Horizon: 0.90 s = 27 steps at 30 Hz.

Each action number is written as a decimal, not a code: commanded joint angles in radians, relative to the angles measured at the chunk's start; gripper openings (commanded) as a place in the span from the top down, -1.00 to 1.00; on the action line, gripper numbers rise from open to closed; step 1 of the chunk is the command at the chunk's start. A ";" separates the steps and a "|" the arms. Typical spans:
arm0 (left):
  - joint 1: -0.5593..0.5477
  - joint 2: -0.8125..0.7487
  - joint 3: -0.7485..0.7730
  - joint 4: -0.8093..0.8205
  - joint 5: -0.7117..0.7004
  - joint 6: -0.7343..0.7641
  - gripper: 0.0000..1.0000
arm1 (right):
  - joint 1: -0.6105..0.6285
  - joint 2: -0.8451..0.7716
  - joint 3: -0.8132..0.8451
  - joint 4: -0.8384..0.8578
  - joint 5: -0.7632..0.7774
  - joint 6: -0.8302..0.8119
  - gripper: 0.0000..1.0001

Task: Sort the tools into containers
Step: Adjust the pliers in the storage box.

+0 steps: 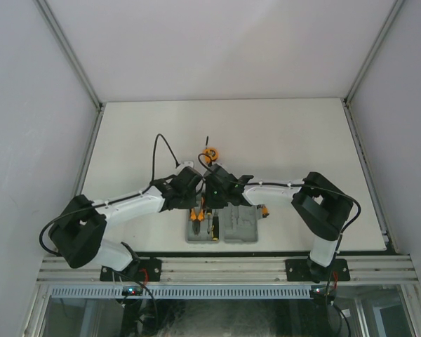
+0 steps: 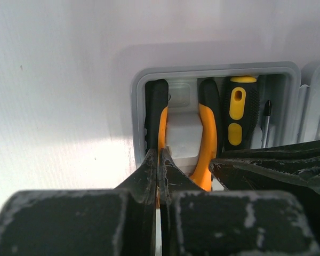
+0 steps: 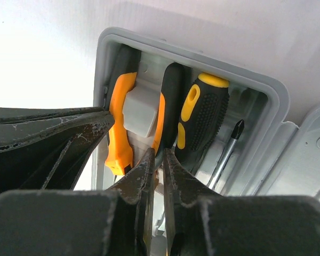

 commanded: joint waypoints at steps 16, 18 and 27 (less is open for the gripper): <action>-0.035 0.282 -0.078 -0.105 0.084 -0.004 1.00 | 0.013 -0.029 0.017 -0.010 0.054 -0.006 0.84; -0.047 0.311 -0.078 -0.102 0.094 -0.005 1.00 | 0.013 -0.034 0.002 0.000 0.053 -0.004 0.84; -0.096 0.208 -0.128 -0.097 0.099 -0.059 0.99 | 0.006 -0.073 -0.034 -0.039 0.100 -0.022 0.84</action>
